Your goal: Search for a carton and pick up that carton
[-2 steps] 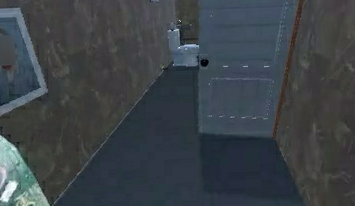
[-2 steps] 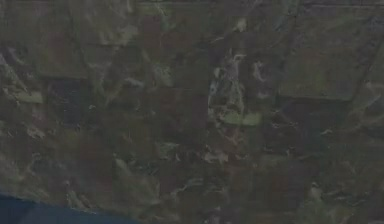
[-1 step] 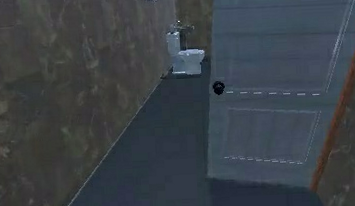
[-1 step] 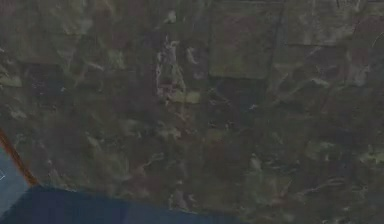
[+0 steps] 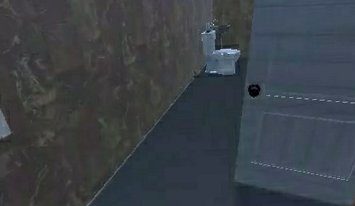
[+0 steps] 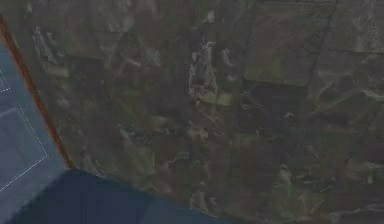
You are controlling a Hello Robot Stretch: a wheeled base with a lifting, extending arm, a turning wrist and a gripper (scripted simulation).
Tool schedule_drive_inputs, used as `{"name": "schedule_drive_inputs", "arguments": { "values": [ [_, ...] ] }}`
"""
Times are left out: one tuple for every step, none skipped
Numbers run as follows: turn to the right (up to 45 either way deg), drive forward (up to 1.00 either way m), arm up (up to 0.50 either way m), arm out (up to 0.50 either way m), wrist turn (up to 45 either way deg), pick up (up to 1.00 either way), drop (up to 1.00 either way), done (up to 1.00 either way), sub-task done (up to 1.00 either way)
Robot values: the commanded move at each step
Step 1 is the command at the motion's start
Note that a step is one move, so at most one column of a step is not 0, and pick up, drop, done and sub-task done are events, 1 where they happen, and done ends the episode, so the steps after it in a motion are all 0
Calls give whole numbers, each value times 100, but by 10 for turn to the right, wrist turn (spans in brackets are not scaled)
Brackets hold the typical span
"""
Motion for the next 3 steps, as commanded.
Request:
{"name": "schedule_drive_inputs", "arguments": {
  "values": [
    [0, 100, 0, 0, 0, 0, 0, 0, 0],
    [-90, 0, 0, 0, 0, 0, 0, 0, 0],
    [0, 25, 0, 0, 0, 0, 0, 0, 0]
  ]
}}
